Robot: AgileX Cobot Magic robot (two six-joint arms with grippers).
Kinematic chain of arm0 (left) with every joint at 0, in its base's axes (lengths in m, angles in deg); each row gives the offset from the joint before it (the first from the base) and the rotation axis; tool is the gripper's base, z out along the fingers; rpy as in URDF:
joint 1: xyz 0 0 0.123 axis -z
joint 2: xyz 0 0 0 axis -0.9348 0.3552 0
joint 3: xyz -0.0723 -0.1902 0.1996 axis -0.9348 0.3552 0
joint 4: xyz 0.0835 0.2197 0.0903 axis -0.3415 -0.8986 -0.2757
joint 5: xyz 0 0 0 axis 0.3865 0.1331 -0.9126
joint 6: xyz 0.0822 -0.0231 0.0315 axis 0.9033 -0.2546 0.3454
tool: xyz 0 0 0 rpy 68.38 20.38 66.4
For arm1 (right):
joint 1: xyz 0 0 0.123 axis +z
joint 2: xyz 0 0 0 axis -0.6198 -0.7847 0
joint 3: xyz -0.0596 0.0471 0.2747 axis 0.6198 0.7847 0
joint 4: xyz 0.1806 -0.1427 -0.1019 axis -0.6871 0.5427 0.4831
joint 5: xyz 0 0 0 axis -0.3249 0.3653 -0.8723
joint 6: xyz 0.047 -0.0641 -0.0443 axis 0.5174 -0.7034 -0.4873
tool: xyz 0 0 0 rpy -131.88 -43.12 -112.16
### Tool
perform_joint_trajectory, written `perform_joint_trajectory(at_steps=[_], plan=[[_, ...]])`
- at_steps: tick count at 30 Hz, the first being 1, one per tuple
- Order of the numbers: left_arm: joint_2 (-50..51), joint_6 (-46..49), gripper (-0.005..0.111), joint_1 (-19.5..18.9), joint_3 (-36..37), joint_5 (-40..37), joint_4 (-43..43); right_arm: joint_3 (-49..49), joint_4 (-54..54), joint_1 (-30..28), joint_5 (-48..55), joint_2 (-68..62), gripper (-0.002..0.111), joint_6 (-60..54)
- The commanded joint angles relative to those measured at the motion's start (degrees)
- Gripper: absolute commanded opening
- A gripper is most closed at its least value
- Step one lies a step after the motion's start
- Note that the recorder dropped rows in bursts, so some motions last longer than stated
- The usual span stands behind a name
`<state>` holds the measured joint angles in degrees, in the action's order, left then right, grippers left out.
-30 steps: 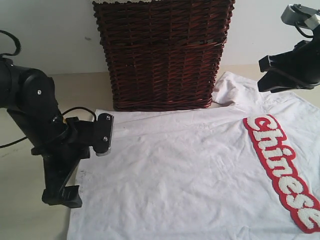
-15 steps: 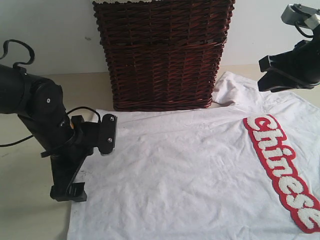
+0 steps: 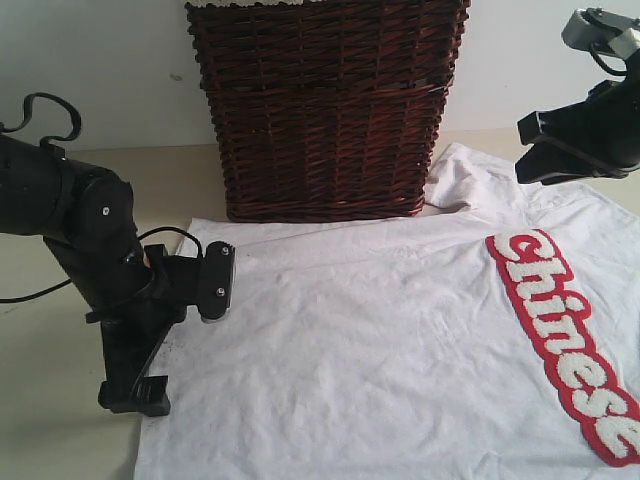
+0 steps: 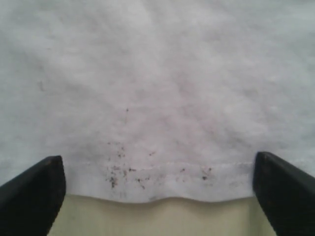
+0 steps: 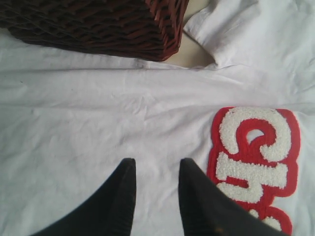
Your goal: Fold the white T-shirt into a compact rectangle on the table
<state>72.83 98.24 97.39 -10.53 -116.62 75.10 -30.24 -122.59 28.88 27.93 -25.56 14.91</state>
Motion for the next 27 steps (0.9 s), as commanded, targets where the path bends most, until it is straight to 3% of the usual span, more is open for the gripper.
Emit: perform_joint_trajectory(at_steps=[1,7,27], plan=[[0.48,-0.56,0.105,-0.20,0.02,-2.49,-0.22,-0.33,0.50,0.10,0.51,0.56,0.031,-0.83],[0.48,-0.23,0.105,-0.20,0.02,-6.51,-0.31,-0.33,0.50,0.10,0.64,0.56,0.031,-0.83],[-0.52,-0.25,0.105,-0.20,0.02,-2.78,1.26,-0.33,0.50,0.10,0.74,0.56,0.031,-0.83]])
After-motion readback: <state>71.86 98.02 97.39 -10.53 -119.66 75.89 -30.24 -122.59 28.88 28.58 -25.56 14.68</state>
